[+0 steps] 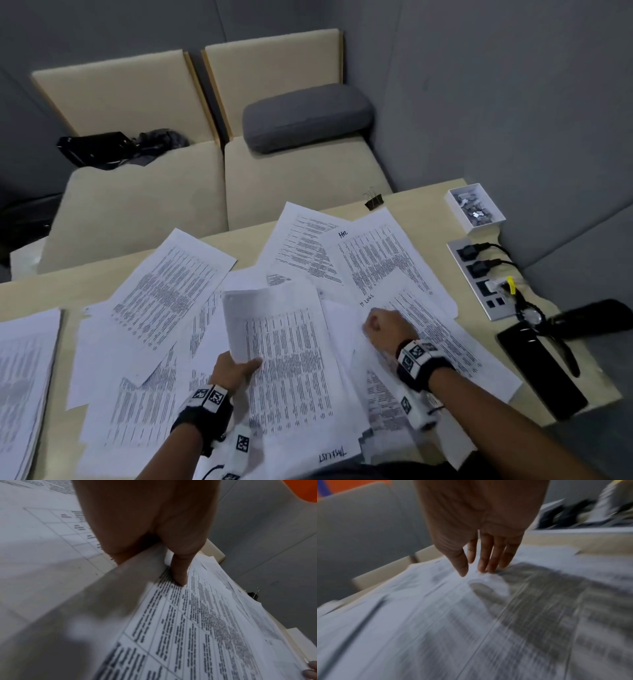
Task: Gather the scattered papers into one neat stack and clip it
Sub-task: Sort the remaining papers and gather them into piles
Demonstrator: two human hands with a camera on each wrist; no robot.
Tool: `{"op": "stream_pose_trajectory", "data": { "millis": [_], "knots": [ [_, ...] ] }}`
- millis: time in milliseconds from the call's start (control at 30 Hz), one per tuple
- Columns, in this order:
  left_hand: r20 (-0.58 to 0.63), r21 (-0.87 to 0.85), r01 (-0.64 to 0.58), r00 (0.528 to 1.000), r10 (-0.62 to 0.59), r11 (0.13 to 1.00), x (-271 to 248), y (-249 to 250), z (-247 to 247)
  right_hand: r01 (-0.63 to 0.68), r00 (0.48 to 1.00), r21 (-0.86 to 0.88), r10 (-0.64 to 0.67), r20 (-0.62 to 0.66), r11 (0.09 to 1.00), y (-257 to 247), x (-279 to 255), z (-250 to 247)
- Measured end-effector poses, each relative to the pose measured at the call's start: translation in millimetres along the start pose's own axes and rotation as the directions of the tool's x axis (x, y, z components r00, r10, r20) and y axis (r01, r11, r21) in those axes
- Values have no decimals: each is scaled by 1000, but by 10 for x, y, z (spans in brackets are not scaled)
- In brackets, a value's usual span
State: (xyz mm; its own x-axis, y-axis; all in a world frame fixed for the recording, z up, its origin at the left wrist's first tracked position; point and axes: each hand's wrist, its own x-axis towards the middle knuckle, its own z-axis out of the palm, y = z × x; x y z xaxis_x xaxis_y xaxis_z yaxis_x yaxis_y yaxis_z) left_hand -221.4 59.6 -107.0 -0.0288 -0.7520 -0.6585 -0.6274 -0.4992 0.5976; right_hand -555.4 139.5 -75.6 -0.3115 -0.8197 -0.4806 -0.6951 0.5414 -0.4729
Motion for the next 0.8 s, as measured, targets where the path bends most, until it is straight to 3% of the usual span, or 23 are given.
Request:
{"op": "stream_pose_trajectory", "data": {
  "millis": [67, 133, 200, 333, 500, 633, 700, 800],
  "knots": [
    [-6, 7, 1, 1000, -1, 1000, 11, -39, -1, -117, 980, 34, 121, -159, 993, 298, 221, -355],
    [-5, 4, 9, 1000, -9, 1000, 27, -100, 2, -242, 942, 29, 242, -233, 970, 615, 404, -644],
    [-7, 21, 14, 1000, -14, 1000, 40, -138, 8, -309, 935, -14, 301, -187, 951, 837, 509, -820],
    [-9, 31, 17, 1000, -16, 999, 41, -124, 29, -239, 970, -153, 229, -76, 959, 961, 599, -816],
    [-3, 32, 11, 1000, -11, 999, 30, -95, 22, -289, 952, -8, 287, -111, 957, 909, 557, -730],
    [4, 45, -8, 1000, 7, 999, 8, -65, 15, -128, 982, -29, 123, -143, 991, 837, 349, -870],
    [3, 48, -7, 1000, 7, 999, 7, -60, 9, -54, 996, -168, 40, -85, 984, 701, 181, -986],
    [-2, 52, -21, 1000, 21, 998, -1, -44, -12, 72, 987, -449, -129, -97, 890, 416, -123, -1189]
  ]
}}
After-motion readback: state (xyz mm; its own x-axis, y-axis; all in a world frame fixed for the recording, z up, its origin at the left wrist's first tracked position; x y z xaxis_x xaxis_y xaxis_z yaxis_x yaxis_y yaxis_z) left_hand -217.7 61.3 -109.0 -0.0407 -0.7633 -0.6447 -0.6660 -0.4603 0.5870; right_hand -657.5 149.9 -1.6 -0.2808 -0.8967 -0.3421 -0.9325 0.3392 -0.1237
